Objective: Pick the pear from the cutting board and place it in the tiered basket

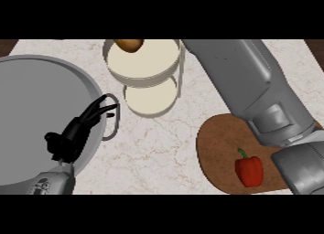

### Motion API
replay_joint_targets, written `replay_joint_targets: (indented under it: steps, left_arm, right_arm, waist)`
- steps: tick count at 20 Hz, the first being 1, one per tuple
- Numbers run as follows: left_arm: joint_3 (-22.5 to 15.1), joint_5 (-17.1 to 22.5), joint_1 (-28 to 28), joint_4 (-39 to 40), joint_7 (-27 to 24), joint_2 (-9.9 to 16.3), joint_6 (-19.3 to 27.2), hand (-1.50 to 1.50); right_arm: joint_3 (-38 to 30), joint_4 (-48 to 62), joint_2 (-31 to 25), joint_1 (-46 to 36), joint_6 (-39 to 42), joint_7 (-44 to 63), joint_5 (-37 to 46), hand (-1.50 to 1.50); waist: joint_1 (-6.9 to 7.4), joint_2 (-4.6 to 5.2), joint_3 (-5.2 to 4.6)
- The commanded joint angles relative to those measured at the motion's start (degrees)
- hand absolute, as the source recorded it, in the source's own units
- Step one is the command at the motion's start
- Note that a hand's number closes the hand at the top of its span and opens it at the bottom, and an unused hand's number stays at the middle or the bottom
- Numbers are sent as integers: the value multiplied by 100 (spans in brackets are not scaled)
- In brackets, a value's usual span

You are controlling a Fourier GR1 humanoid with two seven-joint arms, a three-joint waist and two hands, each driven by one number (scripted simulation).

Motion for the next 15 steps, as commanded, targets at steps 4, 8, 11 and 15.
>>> replay_joint_targets:
  steps: [4, 8, 11, 15]
  left_arm:
    - [146, 110, 321, 154, -110, -59, 21, 0]
    - [264, 106, 400, 0, 34, 6, 103, 0]
    - [203, 108, 709, -192, 1, -34, 66, 0]
    - [357, 223, 803, -346, 13, 42, 34, 0]
  right_arm:
    - [92, -930, -714, 499, -831, 378, 577, -150]
    - [-83, -2058, -1116, 1203, -677, 295, 435, -150]
    - [-126, -2838, -1426, 1947, -355, 337, 316, -150]
    - [-11, -4006, -1740, 2712, 244, 555, 87, -150]
  waist:
    - [-358, -95, -30]
    - [-527, -145, -20]
    - [-619, -182, -17]
    - [-719, -222, -22]
